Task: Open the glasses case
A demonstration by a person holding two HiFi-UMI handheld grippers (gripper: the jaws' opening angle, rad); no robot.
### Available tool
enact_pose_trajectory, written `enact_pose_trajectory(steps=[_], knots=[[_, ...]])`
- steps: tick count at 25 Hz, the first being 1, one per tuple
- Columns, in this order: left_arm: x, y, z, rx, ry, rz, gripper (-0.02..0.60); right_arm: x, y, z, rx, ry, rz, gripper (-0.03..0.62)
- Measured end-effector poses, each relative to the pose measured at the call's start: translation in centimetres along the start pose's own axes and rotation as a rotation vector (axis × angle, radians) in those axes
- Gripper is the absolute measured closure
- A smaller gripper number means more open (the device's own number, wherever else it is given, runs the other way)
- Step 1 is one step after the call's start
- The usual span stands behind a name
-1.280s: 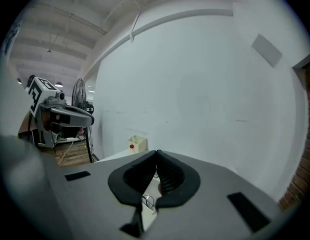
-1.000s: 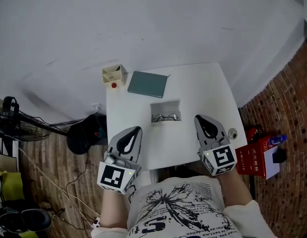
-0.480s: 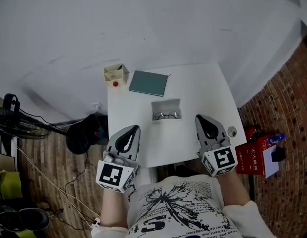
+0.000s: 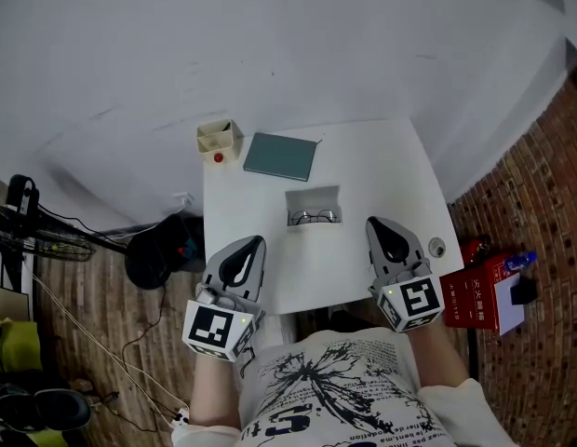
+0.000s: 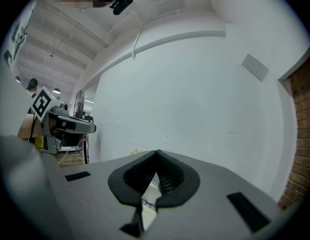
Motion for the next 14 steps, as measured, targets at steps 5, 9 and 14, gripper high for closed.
enact_pose_trajectory(steps=[5, 9, 14], knots=[[0.07, 0.21, -0.03, -0.009, -0.007, 0.006, 0.568, -0.22, 0.16, 0.09, 0.005, -0.012, -0.006, 0.583], [0.09, 0.34, 0.14, -0.013, -0.008, 0.003, 0.568, -0.18, 0.24, 0.28, 0.005, -0.019, -0.009, 0.583], [0.19, 0.24, 0.41, -0.014, -0.011, 0.006, 0.568, 0.17, 0.4, 0.43, 0.005, -0.022, 0.004, 0.583]])
Point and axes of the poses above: the fingertips, and each gripper's own axes: z forward along the fingers, x to its right, y out of its underside, the point moved 4 cm from there along -z, backward along the fingers, and after that the axes turned 6 degrees about -y, right-handed, at the moved point
